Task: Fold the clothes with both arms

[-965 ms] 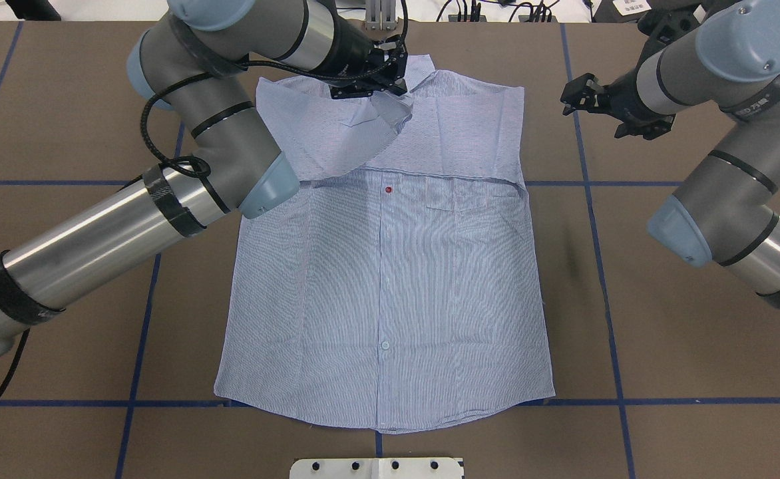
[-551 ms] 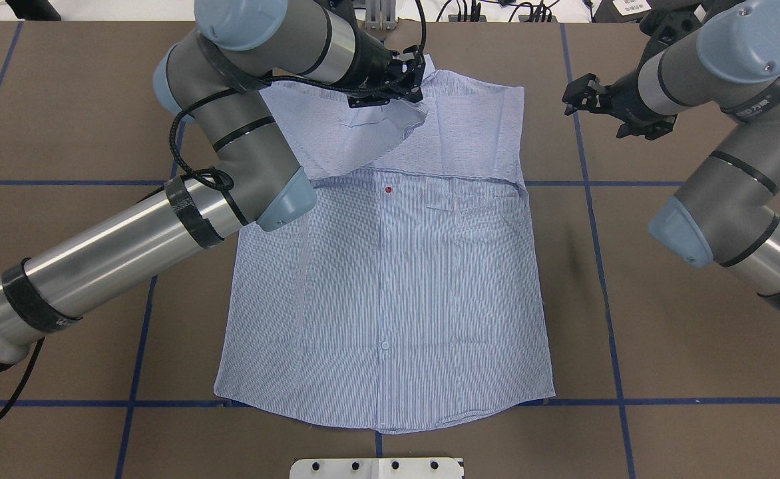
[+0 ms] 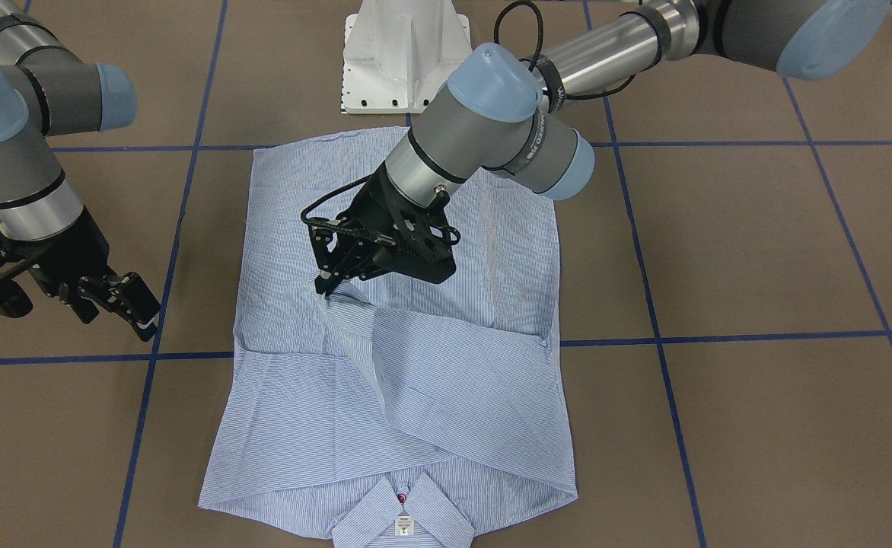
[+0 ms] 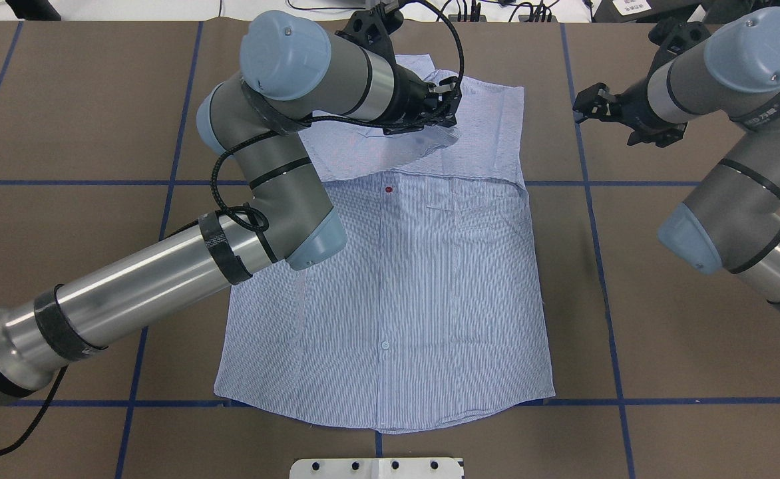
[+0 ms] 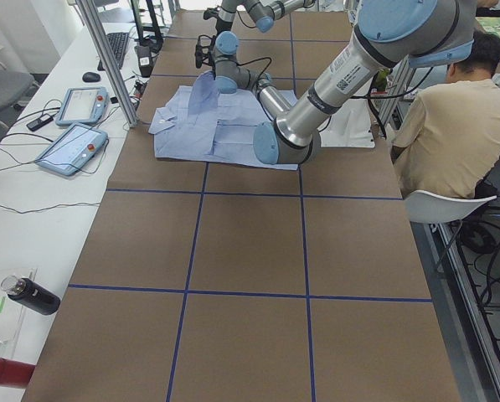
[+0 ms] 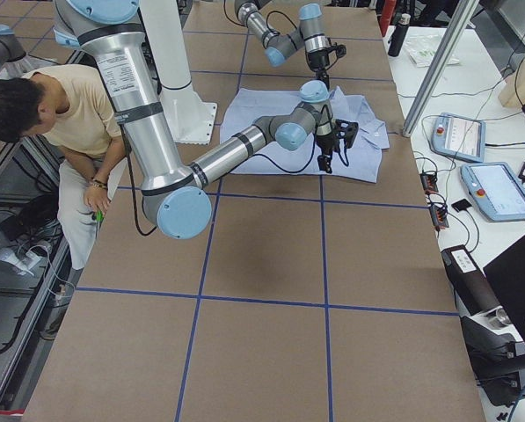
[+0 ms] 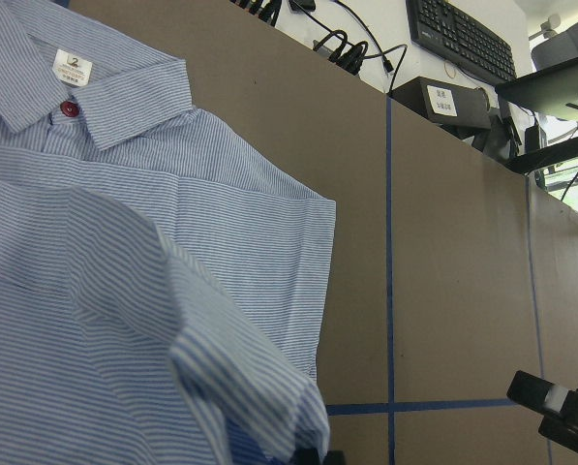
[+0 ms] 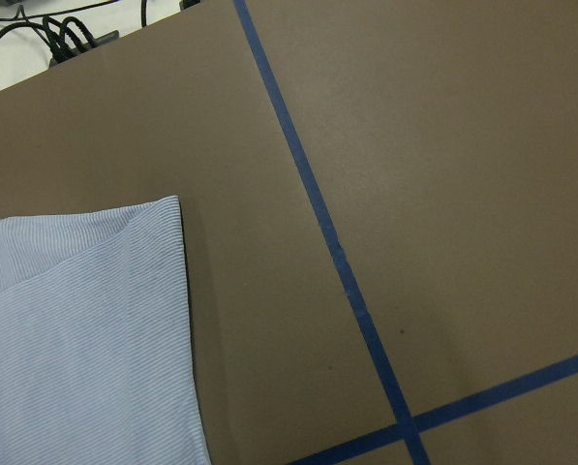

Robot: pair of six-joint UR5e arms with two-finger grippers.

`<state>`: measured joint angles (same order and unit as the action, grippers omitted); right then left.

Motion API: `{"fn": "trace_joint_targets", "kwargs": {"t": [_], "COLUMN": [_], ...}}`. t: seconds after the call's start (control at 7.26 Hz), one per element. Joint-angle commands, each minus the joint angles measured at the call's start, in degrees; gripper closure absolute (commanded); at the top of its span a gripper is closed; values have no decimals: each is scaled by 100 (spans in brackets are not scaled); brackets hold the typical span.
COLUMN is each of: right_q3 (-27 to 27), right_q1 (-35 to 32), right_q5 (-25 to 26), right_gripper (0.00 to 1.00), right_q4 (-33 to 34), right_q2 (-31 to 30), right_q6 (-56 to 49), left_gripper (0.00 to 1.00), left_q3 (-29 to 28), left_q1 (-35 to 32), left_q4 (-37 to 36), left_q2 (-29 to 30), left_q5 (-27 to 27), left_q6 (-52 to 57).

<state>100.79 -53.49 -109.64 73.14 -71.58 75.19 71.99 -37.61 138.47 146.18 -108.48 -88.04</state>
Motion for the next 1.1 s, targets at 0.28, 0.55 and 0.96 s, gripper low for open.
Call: {"fn": "trace_joint_targets", "kwargs": {"t": [0.28, 0.55, 0.96], "right_q3": [466, 738, 1134], "right_q1": [6, 23, 819], "right_q5": [-40, -40, 161], "right_gripper": [0, 0, 0], "right_q4": [-1, -1, -1], "right_q2": [-470, -742, -884], "right_q6": [-75, 4, 1062], "left_gripper": [17, 16, 16], "left_q3": [-651, -617, 741], "left_q1": [140, 44, -246], "left_q4": [514, 532, 444], "left_q2": [377, 377, -604], "left_q5": [424, 415, 21], "left_q6": [-477, -495, -398]}}
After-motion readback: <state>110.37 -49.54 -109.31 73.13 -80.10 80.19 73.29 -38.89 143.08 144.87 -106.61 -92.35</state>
